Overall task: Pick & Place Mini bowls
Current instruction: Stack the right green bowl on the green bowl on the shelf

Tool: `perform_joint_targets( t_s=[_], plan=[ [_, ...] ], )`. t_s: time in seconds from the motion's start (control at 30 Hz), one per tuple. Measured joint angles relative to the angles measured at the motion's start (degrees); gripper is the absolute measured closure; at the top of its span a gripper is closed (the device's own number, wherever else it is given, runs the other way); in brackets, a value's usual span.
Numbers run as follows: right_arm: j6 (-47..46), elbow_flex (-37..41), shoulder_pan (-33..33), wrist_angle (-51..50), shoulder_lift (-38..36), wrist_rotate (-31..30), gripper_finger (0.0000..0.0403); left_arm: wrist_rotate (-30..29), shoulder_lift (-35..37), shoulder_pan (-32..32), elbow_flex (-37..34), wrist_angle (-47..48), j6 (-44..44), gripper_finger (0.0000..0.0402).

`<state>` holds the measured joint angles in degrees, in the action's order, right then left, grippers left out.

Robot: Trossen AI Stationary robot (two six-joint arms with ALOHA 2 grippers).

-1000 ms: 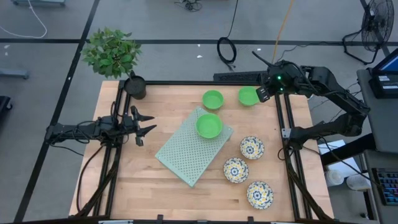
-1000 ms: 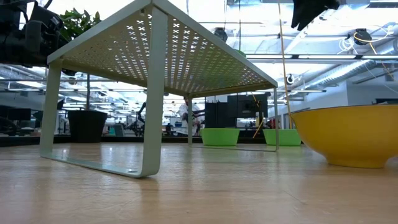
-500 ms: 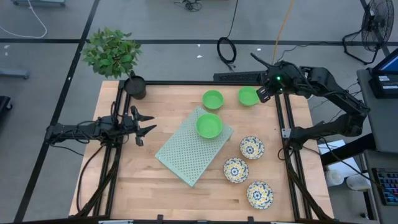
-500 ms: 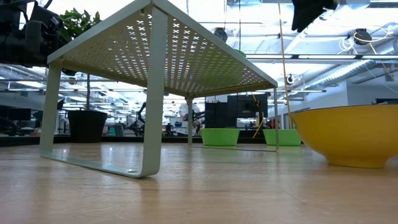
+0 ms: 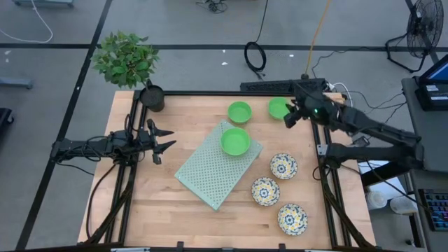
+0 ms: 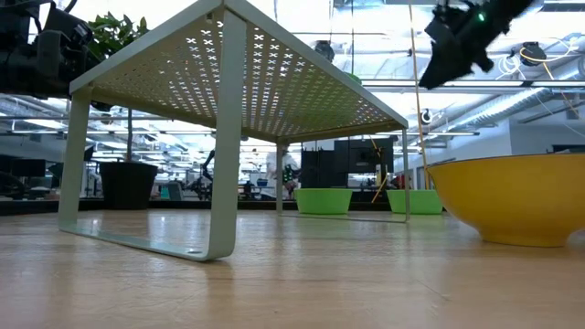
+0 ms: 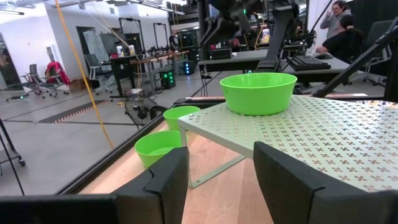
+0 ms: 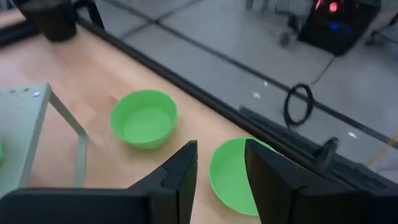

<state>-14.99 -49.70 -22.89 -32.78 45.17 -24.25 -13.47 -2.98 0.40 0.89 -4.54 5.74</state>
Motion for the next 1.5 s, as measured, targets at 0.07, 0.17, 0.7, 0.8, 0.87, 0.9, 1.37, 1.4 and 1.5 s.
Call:
perform_joint_targets(
  t_s=[0.07,0.17,0.7,0.8,0.87,0.9,1.37,1.4,1.5],
  plan=[
    [-0.1,6.3,-0.4,5.7,-3.4,-1.5,0.0282,0.0,0.0,0.0,0.0,0.0,0.0,0.0220],
    [-0.8,15.0,-0.6,12.1,-7.2,-3.0,0.0282,0.0,0.0,0.0,0.0,0.0,0.0,0.0220],
    [2.2,31.3,-0.7,23.0,-28.8,-5.9,0.0282,0.0,0.0,0.0,0.0,0.0,0.0,0.0220],
    [2.6,31.3,-0.6,22.3,-35.0,-5.7,0.0282,0.0,0.0,0.0,0.0,0.0,0.0,0.0220],
    [2.6,31.3,-0.3,20.9,-39.0,-5.7,0.0282,0.0,0.0,0.0,0.0,0.0,0.0,0.0220],
    [2.7,31.3,-0.1,20.3,-40.9,-5.6,0.0282,0.0,0.0,0.0,0.0,0.0,0.0,0.0220],
    [2.5,33.7,1.3,19.0,-44.0,6.4,0.0282,0.0,0.0,0.0,0.0,0.0,0.0,0.0220],
    [2.4,34.1,1.3,18.8,-44.0,6.6,0.0282,0.0,0.0,0.0,0.0,0.0,0.0,0.0220],
    [2.2,35.4,1.3,19.3,-44.0,8.5,0.0282,0.0,0.0,0.0,0.0,0.0,0.0,0.0220]
  ],
)
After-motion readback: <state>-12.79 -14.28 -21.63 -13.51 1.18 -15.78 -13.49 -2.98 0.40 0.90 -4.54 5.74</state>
